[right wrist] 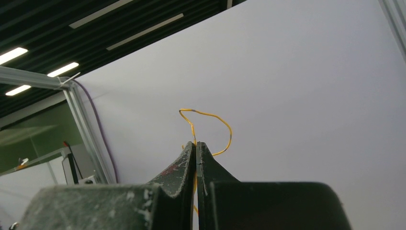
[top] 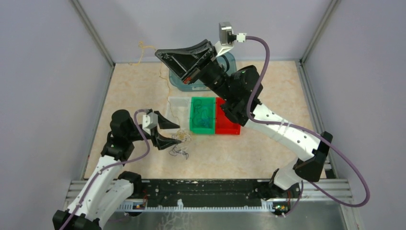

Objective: Untangle the cables

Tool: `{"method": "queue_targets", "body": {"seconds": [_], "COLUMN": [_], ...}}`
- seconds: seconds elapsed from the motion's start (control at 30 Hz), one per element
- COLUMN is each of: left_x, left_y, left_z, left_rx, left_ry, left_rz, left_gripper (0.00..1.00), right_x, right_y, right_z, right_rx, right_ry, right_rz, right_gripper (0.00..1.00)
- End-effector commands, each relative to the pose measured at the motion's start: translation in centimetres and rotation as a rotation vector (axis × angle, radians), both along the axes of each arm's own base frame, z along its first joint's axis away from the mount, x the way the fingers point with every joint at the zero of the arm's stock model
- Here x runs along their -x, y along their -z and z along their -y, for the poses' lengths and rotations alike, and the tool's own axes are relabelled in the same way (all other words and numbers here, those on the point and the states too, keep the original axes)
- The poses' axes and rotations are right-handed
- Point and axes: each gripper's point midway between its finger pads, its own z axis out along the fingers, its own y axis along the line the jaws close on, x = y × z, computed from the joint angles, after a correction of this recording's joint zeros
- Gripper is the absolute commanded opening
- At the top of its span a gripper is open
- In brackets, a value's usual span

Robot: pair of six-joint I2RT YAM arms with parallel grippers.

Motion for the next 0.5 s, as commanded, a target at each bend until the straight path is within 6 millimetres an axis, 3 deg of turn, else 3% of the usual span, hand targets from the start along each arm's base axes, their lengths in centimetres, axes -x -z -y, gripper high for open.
{"method": "queue_targets", "body": {"seconds": [0.0,0.2,0.47], "left_x": [0.9,0.3,0.7], "left_y": [-1.9,-2.1,-4.8], "left_z": [0.4,0.4,0.7], "left_rx": [0.029,0.033,0.089], "left_ry": [0.06,0.04,0.046], "left_rz": [0.041,0.035,0.003], "left_gripper": [0.7,0.62,0.7], "right_x": [0.7,0.7,0.4], "right_y": [-1.1,-0.9,0.1], "right_z": [1.1,1.0,0.5], "right_rx": [-0.049,-0.044,-0.027], "right_ry": [-0.021,-0.021,-0.026], "right_rz": [0.027,0.024,0.009], "right_gripper": [0.0,0.0,0.0]}}
